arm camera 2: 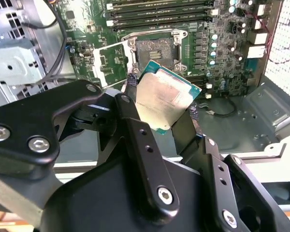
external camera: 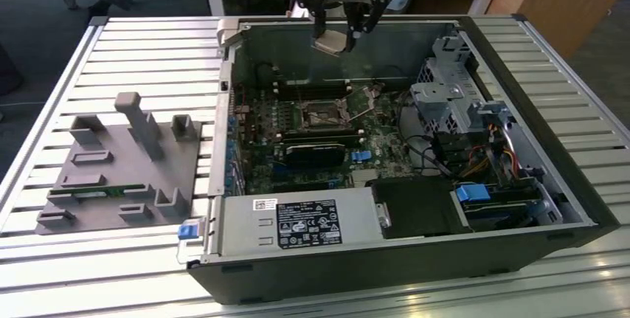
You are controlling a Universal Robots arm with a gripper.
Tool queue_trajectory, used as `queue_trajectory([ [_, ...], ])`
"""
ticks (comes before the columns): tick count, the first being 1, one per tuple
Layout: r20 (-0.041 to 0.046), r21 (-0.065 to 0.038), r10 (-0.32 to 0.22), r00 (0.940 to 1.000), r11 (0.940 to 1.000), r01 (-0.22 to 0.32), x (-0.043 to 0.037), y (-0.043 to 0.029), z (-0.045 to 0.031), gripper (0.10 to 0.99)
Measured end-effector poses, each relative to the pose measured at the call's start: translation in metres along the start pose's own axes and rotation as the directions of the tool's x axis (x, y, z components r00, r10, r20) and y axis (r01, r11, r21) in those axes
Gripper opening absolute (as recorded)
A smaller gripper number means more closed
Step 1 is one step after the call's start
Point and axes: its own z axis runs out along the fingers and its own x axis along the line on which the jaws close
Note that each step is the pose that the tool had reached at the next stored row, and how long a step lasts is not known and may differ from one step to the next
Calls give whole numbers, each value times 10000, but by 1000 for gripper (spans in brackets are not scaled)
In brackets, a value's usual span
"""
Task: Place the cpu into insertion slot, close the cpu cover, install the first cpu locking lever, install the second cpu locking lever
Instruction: 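Place the cpu into insertion slot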
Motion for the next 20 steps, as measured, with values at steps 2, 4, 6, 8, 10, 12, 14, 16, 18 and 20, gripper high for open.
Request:
queue_trajectory([
  [2, 18, 1, 175, 9998, 9998, -175, 0, 0, 5, 537],
  [4, 30, 4, 284, 9996, 9996, -284, 0, -1, 12, 537],
  [6, 38, 4, 358, 9994, 9994, -358, 0, -1, 21, 537],
  [8, 43, 4, 412, 9991, 9991, -412, 0, -2, 30, 537],
  [10, 49, 4, 455, 9990, 9990, -455, -1, -3, 37, 537],
  [12, 57, 9, 496, 9988, 9988, -496, -1, -3, 42, 537],
  [14, 71, 18, 544, 9985, 9985, -544, -1, -4, 45, 537],
  [16, 82, 26, 606, 9981, 9982, -606, -1, -4, 47, 537],
  [18, 92, 29, 668, 9977, 9978, -668, -1, -4, 49, 537],
  [20, 102, 33, 729, 9973, 9973, -729, -1, -4, 51, 537],
])
